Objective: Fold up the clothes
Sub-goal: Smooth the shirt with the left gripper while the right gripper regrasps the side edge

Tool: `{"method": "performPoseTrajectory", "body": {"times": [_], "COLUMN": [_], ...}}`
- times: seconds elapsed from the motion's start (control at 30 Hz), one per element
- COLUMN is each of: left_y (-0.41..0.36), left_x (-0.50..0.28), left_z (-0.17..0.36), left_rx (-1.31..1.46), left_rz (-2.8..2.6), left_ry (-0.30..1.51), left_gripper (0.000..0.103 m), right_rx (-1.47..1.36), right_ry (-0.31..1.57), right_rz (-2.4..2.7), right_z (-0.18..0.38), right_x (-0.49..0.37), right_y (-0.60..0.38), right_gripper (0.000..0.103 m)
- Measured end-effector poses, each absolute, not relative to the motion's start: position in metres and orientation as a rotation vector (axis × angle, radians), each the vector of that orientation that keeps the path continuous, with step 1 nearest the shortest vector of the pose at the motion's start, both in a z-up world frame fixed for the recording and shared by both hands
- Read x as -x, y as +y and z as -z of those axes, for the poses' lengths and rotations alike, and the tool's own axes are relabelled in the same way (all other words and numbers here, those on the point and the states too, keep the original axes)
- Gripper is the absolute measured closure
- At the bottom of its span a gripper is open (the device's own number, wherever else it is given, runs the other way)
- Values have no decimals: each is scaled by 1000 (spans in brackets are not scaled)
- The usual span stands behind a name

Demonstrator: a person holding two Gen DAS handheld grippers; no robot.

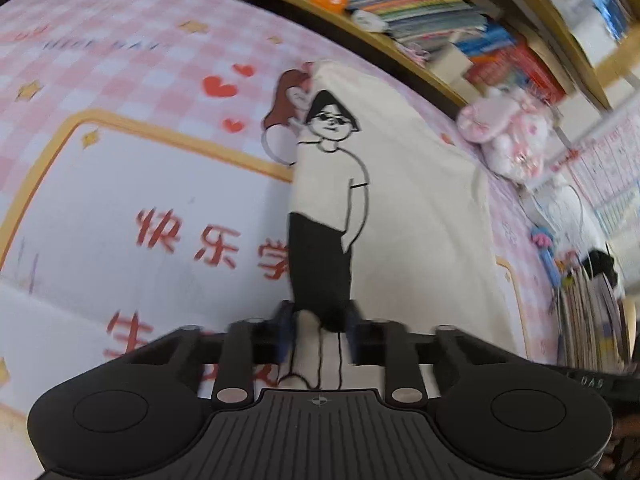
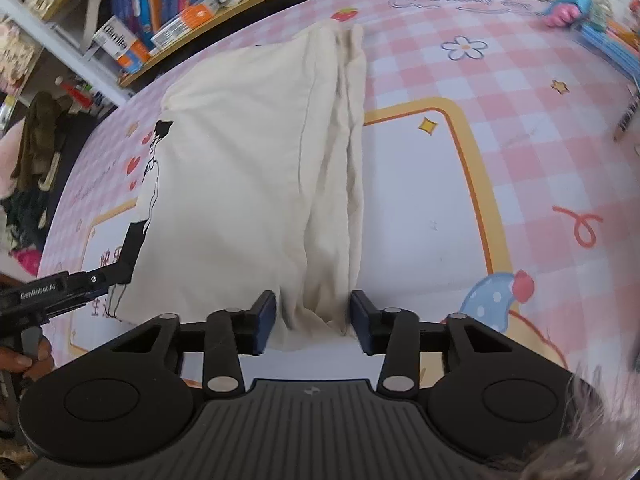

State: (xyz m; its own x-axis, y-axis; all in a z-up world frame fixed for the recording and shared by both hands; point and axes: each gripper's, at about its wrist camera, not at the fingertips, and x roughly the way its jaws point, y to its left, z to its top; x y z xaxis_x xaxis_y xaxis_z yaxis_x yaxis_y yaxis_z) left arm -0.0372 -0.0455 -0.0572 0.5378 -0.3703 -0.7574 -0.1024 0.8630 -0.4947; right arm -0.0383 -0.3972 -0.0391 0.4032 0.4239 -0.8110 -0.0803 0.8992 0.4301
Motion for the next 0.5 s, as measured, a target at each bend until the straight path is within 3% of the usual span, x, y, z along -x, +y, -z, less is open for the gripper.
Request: {"method": "performPoseTrajectory", "body": {"times": [0.07,0.17,0.37,0.5], "left_y": [-45,-48,-52,-63], "left_x": [42,52,54,60], "left_z": [57,40,45,41], "left_rx": [557,537,487,308], "left_rz": [152,161,152,119], "left_ry": [992,922,957,959], "left_gripper": [97,98,97,89], "right_rx": [-338,-360,-435,-489], "right_ry": [1110,1066,1053,1092], "right_rz": [-350,-392,-421,-417], "right_z": [41,36,36,44], "right_x": [38,40,42,43], "right_y": [-397,-401,-416,-421], "right_gripper": [83,89,89,85]}}
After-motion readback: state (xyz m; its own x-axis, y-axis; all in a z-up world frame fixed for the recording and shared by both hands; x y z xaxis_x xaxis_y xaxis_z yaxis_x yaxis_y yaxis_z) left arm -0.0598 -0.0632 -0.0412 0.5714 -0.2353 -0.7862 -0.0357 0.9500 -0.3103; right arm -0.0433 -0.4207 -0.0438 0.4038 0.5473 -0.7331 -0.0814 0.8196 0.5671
